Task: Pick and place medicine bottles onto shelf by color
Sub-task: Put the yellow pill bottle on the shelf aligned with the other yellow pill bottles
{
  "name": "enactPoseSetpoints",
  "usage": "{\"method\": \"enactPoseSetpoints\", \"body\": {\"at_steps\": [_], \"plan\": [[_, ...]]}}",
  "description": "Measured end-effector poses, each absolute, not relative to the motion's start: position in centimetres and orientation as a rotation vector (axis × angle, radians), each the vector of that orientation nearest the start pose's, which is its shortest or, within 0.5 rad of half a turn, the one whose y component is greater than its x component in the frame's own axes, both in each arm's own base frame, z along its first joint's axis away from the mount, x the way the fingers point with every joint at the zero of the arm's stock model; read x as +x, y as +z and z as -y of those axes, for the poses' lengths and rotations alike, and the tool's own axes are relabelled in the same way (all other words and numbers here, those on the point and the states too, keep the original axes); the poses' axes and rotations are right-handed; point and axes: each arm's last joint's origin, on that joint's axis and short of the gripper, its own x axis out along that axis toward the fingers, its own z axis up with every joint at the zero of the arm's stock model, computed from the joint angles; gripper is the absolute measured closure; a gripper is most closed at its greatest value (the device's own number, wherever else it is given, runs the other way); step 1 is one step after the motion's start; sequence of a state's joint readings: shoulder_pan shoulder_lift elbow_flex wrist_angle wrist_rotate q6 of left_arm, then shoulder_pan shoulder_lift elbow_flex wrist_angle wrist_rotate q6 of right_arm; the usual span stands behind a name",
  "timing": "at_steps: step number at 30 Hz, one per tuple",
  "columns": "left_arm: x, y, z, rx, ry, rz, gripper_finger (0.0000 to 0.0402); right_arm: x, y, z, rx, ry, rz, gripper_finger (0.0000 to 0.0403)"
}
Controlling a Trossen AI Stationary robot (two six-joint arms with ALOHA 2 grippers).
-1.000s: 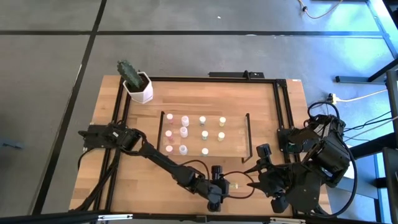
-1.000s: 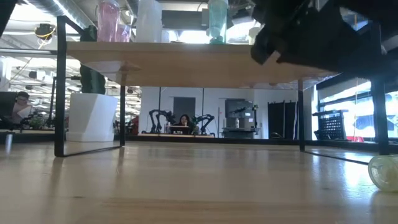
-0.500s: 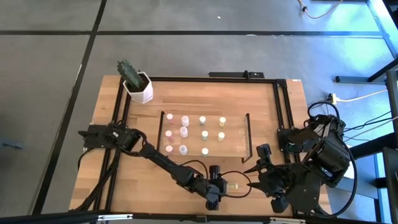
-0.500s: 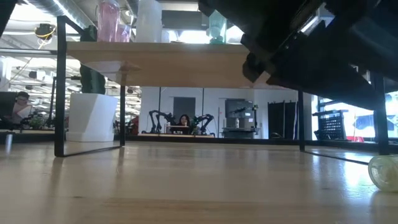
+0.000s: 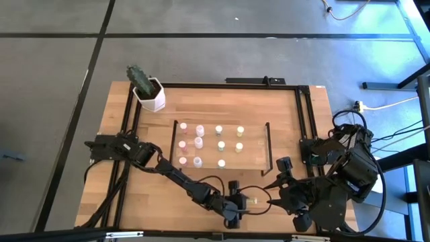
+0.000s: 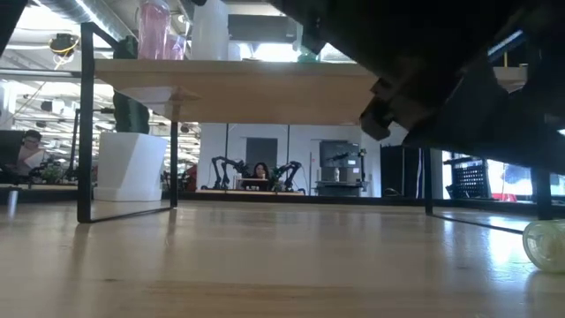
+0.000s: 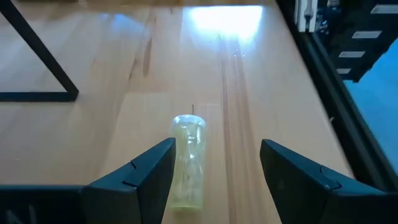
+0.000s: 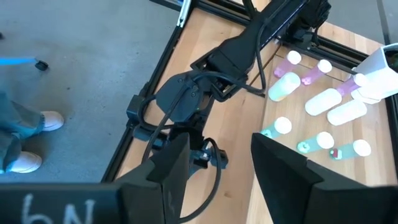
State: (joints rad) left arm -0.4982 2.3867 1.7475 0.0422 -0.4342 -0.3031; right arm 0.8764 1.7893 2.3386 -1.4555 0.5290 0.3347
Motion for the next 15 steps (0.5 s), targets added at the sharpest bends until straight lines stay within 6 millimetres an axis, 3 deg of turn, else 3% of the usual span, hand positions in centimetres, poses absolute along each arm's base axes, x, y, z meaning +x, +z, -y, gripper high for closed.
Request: {"method": "enactPoseSetpoints", "body": {"at_steps": [15], "plan": [[46.7, 11.8, 23.5, 0.006, 0.038, -0.560, 0.0173, 21.1, 46.7, -23.0, -0.267, 0.206, -0.733, 0.0228]]}}
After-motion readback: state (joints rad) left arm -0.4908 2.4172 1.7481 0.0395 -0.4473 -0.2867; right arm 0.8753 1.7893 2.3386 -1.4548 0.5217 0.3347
